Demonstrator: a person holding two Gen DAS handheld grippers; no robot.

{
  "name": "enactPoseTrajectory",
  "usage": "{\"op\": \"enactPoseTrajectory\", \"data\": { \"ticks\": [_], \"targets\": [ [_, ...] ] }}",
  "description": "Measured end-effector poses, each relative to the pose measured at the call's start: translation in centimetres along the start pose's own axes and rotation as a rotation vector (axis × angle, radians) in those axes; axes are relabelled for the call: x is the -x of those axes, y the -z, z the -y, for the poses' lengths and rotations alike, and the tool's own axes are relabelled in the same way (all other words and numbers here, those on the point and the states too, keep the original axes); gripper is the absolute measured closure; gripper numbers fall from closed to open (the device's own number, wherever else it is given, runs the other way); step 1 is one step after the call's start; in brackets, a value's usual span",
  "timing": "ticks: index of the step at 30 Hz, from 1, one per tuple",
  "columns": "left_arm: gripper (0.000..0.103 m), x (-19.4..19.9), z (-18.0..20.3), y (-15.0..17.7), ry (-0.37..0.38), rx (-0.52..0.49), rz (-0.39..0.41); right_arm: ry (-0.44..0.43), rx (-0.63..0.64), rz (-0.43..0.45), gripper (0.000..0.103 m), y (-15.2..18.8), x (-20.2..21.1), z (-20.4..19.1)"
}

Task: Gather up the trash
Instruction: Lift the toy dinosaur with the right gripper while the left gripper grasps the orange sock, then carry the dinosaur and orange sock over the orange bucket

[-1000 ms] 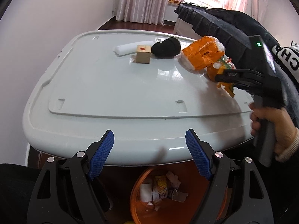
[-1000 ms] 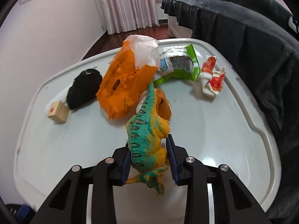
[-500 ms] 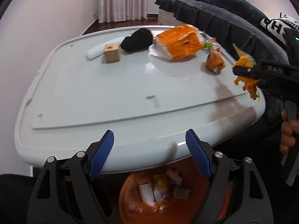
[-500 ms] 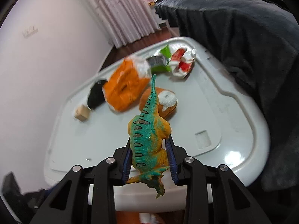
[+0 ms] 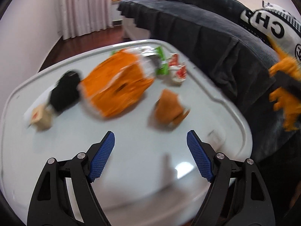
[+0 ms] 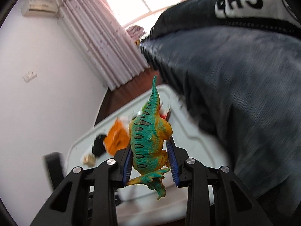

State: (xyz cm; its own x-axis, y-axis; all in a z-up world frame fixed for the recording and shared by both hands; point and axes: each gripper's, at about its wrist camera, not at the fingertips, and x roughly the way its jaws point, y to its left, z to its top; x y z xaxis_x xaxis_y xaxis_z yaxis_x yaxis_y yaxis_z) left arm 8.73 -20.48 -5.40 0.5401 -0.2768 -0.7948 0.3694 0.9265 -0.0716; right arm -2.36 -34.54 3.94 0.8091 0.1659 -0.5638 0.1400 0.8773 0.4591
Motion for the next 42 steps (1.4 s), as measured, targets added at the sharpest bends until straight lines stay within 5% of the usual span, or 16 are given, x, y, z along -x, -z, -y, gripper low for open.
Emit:
{"op": "enactPoseTrajectory", "data": {
  "ticks": [7, 9, 10, 17, 24, 33, 42],
  "targets": [
    [0.026, -5.3, 3.0, -2.5, 0.008, -0.052, -0.043, 0.011, -0.038, 0.071, 0.070, -1.2, 0.9, 1.7],
    [0.039, -6.4, 3.6, -2.8, -0.017, -0.074, -0.042, -0.001, -0.052, 0.052, 0.069, -1.0, 0.6, 2.1],
    [0.059, -6.9, 3.8, -2.8, -0.026, -0.082, -0.053, -0.008, -0.058, 0.043, 0.069, -1.0, 0.4, 2.2],
    [0.072, -5.6, 2.9, -1.8, -0.019, -0.030, -0.040, -0.004, -0.017, 0.027, 0.069, -0.7, -0.5, 1.0],
    [0.072, 3.4, -0.1, 2.5, -0.020, 0.042, -0.005, -0.024, 0.073, -0.035, 0.069, 0.1, -1.6, -0.7],
    [0.072, 14.2, -4.9, 12.4, -0.206, 0.142, 0.002, -0.170, 0.250, -0.201, 0.069, 5.7, -1.0, -5.5],
    [0.072, 16.1, -5.5, 19.0, -0.211, 0.250, -0.050, -0.267, 0.441, -0.349, 0.069, 13.5, 4.8, -8.8]
  ]
}}
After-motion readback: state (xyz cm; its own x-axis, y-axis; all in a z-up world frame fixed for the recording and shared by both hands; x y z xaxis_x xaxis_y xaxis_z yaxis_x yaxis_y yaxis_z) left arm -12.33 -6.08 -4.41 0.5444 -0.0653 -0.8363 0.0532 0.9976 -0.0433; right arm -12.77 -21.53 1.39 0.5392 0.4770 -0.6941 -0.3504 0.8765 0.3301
